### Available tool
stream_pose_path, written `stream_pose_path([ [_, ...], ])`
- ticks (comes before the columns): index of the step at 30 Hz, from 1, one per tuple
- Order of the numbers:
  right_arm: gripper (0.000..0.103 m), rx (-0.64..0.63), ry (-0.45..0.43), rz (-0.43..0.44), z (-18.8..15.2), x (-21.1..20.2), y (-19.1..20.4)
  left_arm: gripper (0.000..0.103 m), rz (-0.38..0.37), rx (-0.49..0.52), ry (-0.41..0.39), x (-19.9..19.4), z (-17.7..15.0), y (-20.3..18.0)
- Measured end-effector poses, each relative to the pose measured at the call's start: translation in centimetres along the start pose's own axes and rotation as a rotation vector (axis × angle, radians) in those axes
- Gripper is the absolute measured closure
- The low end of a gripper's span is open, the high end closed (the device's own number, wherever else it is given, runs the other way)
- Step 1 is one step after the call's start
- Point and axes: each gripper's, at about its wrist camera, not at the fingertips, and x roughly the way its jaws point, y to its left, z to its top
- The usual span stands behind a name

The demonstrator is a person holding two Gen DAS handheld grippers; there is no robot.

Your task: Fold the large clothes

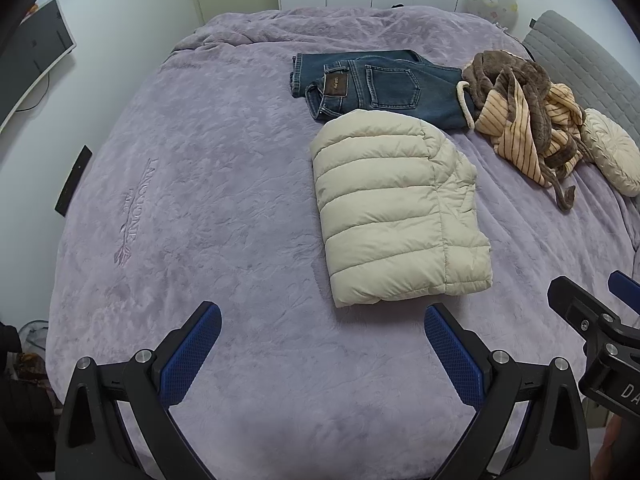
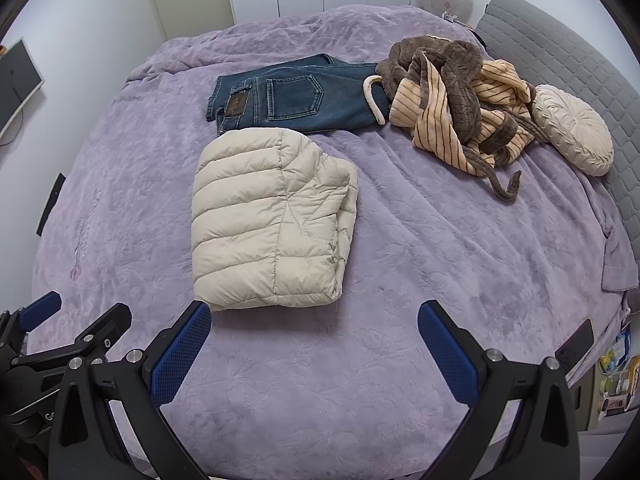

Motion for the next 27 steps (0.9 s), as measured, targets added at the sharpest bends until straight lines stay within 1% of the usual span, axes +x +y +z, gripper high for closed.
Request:
stream_pose_path([
  [14, 0.0, 0.0, -0.003, -0.001, -0.26, -0.24, 0.12, 0.001, 0.005, -0.019, -0.008, -0.35, -0.33, 0.37],
  [27, 0.0, 0.006, -0.002, -0.004, -0.94, -0.43, 0.77, 0.001, -0.006, -0.012, -0.018, -0.9, -0.8, -0.45],
])
